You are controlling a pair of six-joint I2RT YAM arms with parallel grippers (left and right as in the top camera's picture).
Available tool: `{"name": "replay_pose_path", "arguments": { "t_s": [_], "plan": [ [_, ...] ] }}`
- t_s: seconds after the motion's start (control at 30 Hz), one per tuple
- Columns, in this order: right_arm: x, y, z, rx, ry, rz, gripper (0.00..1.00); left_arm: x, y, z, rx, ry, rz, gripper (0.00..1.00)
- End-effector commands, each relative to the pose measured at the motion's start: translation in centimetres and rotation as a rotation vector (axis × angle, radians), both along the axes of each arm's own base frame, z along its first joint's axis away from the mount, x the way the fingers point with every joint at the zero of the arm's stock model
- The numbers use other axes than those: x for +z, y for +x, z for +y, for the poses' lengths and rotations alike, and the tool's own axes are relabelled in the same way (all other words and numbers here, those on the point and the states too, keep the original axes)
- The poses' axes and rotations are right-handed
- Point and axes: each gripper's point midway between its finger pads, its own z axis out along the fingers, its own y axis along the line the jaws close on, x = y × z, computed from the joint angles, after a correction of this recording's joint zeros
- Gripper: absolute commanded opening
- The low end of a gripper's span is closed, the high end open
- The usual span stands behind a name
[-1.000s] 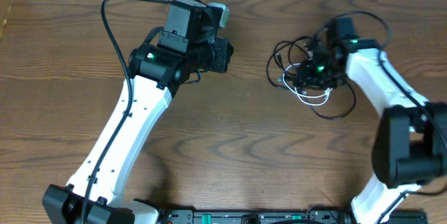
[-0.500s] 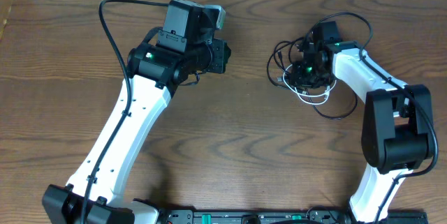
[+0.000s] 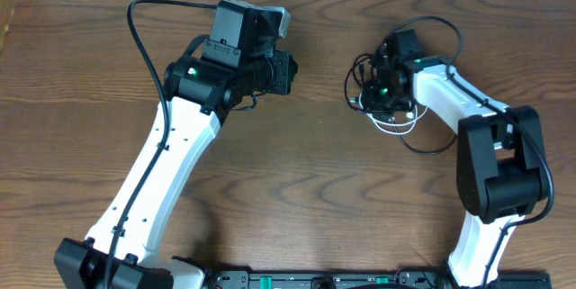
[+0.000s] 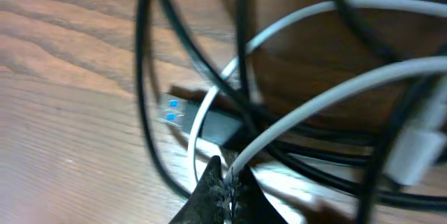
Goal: Untangle cables
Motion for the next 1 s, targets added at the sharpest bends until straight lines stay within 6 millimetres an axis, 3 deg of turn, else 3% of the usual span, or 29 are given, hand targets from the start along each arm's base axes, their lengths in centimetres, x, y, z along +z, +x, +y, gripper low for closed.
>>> {"name": "replay_pose_path", "arguments": {
  "t_s": [0.0, 0.1, 0.17, 0.2, 0.43, 0.57, 0.7, 0.97],
  "plan": [
    [1.0, -0.3, 2.1, 0.02, 0.11, 0.022, 0.01, 0.8, 0.2, 0.3, 0.012, 0.002, -0.014, 0.26],
    [4.9, -1.1, 5.3, 0.175, 0.341, -0.02, 0.01, 0.7, 0.1, 0.4, 0.014, 0.009, -0.007, 0.27],
    [8.7, -1.7, 7.0, 0.284, 0.495, -0.081, 0.01, 0.6, 0.1, 0.5, 0.019, 0.014, -0.008, 0.26],
    [11.6, -2.2, 7.8, 0.347, 0.59, -0.127, 0.01, 0.6, 0.1, 0.5, 0.019, 0.014, -0.009, 0.27],
    [22.5, -3.6, 7.2, 0.427, 0.677, -0.37, 0.01, 0.7, 0.1, 0.5, 0.018, 0.013, -0.009, 0.27],
    [26.1, -4.2, 6.1, 0.381, 0.651, -0.447, 0.01, 0.6, 0.1, 0.5, 0.018, 0.011, -0.008, 0.33],
    [29.2, -4.2, 4.0, 0.246, 0.57, -0.524, 0.01, 0.8, -0.3, -0.2, -0.012, -0.02, 0.004, 0.56],
    [32.6, -4.5, 1.3, 0.071, 0.46, -0.638, 0.01, 0.9, -0.9, -0.9, -0.071, -0.045, 0.009, 0.77]
  ]
}}
